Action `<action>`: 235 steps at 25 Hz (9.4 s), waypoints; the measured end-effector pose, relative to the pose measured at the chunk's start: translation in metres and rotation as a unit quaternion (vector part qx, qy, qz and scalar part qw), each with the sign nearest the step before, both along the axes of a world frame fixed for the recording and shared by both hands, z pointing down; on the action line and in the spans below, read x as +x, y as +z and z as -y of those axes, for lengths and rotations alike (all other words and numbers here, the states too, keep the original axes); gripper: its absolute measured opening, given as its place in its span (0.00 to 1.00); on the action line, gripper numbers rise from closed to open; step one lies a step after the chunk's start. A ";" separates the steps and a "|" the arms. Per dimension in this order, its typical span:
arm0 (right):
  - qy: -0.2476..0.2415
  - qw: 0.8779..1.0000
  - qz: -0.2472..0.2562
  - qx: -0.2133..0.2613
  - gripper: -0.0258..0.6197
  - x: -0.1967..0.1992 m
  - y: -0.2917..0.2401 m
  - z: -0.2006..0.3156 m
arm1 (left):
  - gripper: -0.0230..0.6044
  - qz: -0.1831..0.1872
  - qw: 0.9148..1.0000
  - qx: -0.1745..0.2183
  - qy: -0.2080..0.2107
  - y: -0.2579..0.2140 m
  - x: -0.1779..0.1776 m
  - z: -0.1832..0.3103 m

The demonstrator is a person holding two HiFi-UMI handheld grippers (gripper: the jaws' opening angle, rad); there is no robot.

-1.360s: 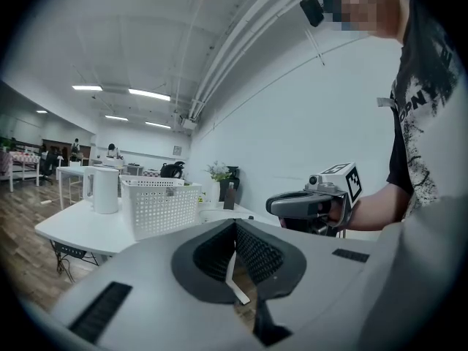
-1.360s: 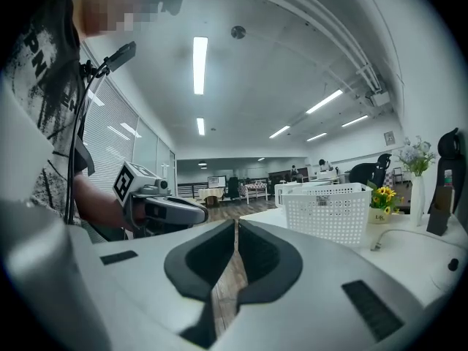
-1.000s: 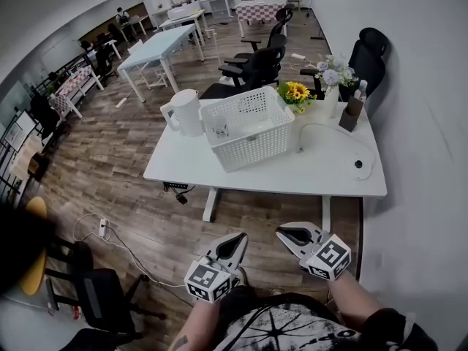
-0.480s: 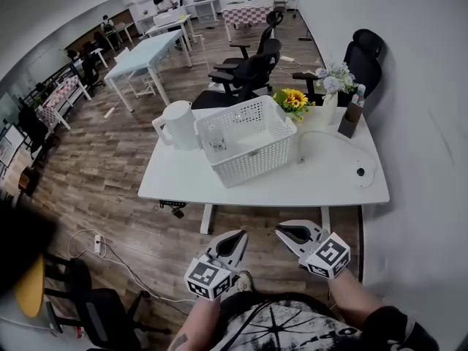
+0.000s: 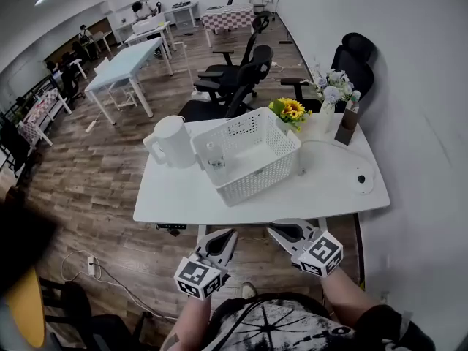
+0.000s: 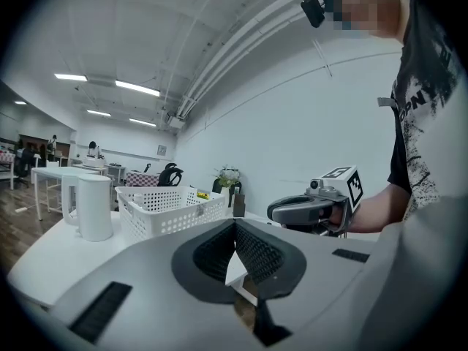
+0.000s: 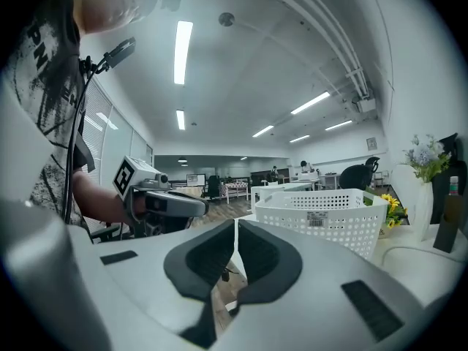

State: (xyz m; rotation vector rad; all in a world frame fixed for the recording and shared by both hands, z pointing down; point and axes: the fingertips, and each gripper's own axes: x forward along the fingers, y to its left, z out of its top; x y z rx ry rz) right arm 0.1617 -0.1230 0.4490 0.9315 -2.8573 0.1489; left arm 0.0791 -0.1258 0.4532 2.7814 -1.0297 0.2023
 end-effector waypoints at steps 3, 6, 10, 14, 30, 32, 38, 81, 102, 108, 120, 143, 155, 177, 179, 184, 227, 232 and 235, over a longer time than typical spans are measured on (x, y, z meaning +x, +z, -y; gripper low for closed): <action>0.012 1.000 -0.001 0.004 0.08 -0.018 -0.003 0.015 | 0.05 -0.002 1.000 0.001 0.009 0.001 -0.019 0.014; 0.022 1.000 0.000 0.008 0.08 -0.033 -0.004 0.033 | 0.05 -0.002 1.000 0.000 0.018 0.004 -0.034 0.030; 0.035 0.999 -0.002 0.012 0.08 -0.046 -0.004 0.052 | 0.05 -0.003 1.000 0.003 0.028 0.005 -0.050 0.050; 0.047 0.999 -0.008 0.016 0.08 -0.053 -0.004 0.069 | 0.05 -0.007 0.999 0.005 0.033 0.007 -0.063 0.067; 0.003 0.998 -0.058 0.028 0.08 -0.063 -0.040 0.166 | 0.05 -0.017 1.000 0.009 -0.006 -0.007 -0.085 0.142; -0.019 0.996 -0.077 0.027 0.08 -0.067 -0.044 0.183 | 0.05 -0.018 1.000 0.010 -0.019 -0.010 -0.086 0.152; -0.110 0.978 -0.178 0.025 0.08 -0.081 -0.049 0.231 | 0.05 -0.027 0.997 0.012 -0.066 -0.018 -0.092 0.184; -0.328 0.900 -0.284 -0.050 0.28 -0.166 0.078 0.353 | 0.05 -0.028 0.960 -0.033 -0.275 0.028 -0.127 0.225; -0.271 0.939 -0.209 0.031 0.28 -0.170 -0.056 0.324 | 0.05 -0.018 0.964 0.005 -0.264 -0.006 -0.158 0.182; -0.254 0.944 -0.200 0.062 0.28 -0.190 -0.103 0.308 | 0.05 -0.019 0.967 0.017 -0.253 -0.016 -0.174 0.163; -0.224 0.949 -0.198 0.101 0.28 -0.238 -0.152 0.285 | 0.05 -0.018 0.964 0.027 -0.265 -0.023 -0.237 0.119; -0.265 0.939 -0.220 0.000 0.27 -0.404 -0.003 0.241 | 0.05 -0.020 0.942 -0.015 -0.336 0.028 -0.357 0.061; -0.245 0.945 -0.216 -0.030 0.27 -0.435 0.073 0.250 | 0.05 -0.027 0.934 -0.053 -0.353 0.067 -0.368 0.061; -0.224 0.953 -0.201 -0.016 0.34 -0.435 0.055 0.251 | 0.05 -0.026 0.929 -0.043 -0.368 0.051 -0.367 0.053; -0.228 0.954 -0.196 0.000 0.34 -0.435 0.044 0.245 | 0.05 -0.035 0.925 -0.039 -0.375 0.046 -0.372 0.050; -0.233 0.954 -0.183 0.038 0.34 -0.429 0.020 0.221 | 0.05 -0.037 0.924 -0.022 -0.380 0.027 -0.373 0.040; -0.345 0.935 -0.083 0.026 0.07 -0.396 0.014 0.072 | 0.05 -0.004 0.919 0.006 -0.395 0.007 -0.360 -0.004; -0.346 0.934 -0.081 0.029 0.07 -0.397 0.012 0.070 | 0.05 -0.004 0.918 0.008 -0.396 0.006 -0.359 -0.006; -0.345 0.935 -0.081 0.027 0.07 -0.396 0.012 0.067 | 0.05 -0.004 0.918 0.007 -0.396 0.006 -0.358 -0.010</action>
